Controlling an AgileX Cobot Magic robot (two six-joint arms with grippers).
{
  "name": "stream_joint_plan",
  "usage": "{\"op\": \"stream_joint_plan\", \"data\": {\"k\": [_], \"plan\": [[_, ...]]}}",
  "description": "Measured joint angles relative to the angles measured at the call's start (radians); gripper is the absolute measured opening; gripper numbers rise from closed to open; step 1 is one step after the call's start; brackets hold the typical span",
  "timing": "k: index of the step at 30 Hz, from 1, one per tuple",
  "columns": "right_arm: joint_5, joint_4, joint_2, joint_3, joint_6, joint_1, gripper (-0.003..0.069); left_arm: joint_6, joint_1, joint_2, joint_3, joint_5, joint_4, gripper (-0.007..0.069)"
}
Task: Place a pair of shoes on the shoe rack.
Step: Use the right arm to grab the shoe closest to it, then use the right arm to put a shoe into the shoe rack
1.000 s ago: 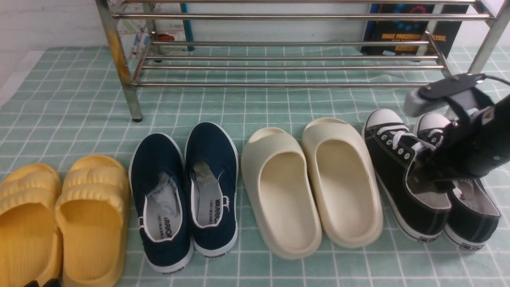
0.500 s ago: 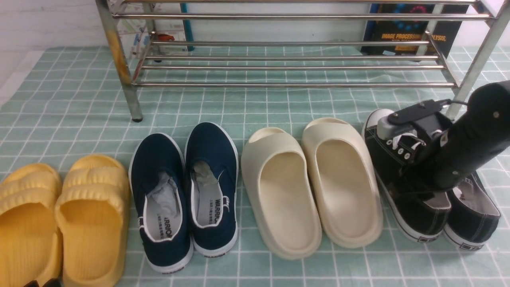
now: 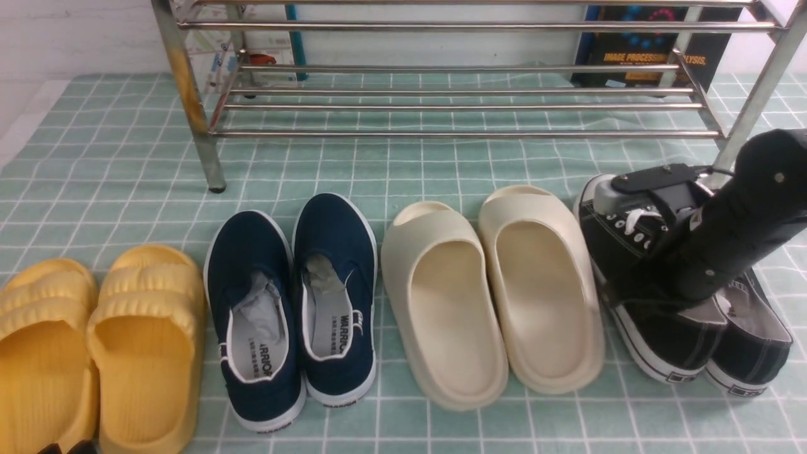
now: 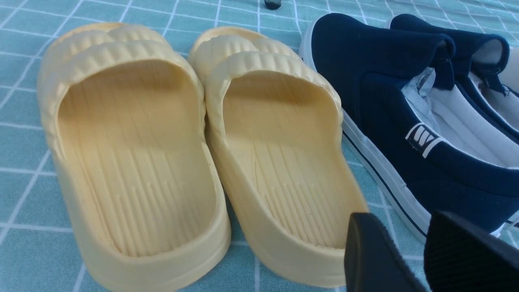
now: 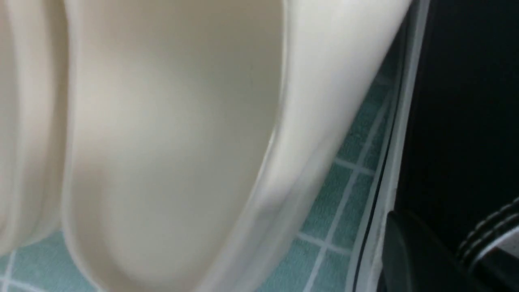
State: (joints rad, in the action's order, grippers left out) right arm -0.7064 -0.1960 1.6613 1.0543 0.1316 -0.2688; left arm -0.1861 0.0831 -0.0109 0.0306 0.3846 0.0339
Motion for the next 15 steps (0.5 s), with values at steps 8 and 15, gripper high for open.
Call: {"op": "stream_joint_plan", "data": {"k": [8,15], "plan": [[-0.099,0.003,-0.111,0.072,0.0,0.0,0.0015,0.0,0.0,0.0,0.0,0.0,0.0,0.0221],[-0.116,0.003,-0.106,0.157,0.0,0.0,0.0015,0.0,0.0,0.0,0.0,0.0,0.0,0.0221]]}}
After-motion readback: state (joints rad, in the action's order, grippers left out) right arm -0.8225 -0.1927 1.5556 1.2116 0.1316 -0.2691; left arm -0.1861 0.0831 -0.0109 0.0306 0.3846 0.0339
